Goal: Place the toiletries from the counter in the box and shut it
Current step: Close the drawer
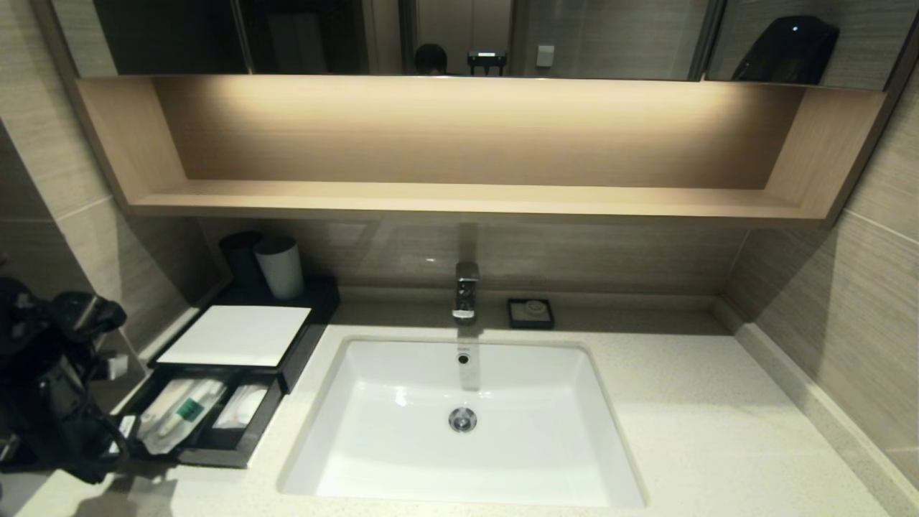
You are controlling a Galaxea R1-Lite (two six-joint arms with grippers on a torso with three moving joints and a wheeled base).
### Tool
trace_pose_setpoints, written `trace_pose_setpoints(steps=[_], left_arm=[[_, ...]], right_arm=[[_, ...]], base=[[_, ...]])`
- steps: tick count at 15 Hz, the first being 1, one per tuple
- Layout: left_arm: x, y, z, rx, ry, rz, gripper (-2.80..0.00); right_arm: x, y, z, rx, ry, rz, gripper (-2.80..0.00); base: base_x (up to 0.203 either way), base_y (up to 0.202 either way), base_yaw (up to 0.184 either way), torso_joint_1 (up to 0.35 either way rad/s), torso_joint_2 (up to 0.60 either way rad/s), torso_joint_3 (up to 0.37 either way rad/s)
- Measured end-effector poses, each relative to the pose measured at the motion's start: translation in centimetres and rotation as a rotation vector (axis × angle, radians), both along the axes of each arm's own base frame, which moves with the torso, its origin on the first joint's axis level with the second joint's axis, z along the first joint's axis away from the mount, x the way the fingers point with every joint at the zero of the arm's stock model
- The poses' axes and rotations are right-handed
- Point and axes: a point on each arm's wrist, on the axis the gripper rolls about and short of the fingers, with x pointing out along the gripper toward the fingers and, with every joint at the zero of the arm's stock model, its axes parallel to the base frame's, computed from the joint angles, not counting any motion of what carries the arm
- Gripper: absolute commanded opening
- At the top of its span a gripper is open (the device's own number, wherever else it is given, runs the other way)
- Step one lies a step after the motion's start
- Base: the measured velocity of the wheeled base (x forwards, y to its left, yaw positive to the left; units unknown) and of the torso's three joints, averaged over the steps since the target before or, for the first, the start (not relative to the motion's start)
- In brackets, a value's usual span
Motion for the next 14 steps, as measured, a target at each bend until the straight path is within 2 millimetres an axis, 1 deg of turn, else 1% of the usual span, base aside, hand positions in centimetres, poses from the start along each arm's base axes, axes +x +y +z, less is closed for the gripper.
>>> trace_pose_setpoints(steps=[6,14], left_arm=[[0.2,0.4,-0.9,0.008,-0.031,-0.002,-2.80],[1.3,0.7,-1.8,0.019,-0.063,-0.007,-2.80]], right_arm=[[0.0,0.0,0.0,0.000,0.000,0.000,-2.80],[0.0,0.0,0.0,0.000,0.000,0.000,-2.80]], base=[[0.000,0.000,0.000,0.000,0.00,0.000],[0.000,0.000,0.000,0.000,0.00,0.000]])
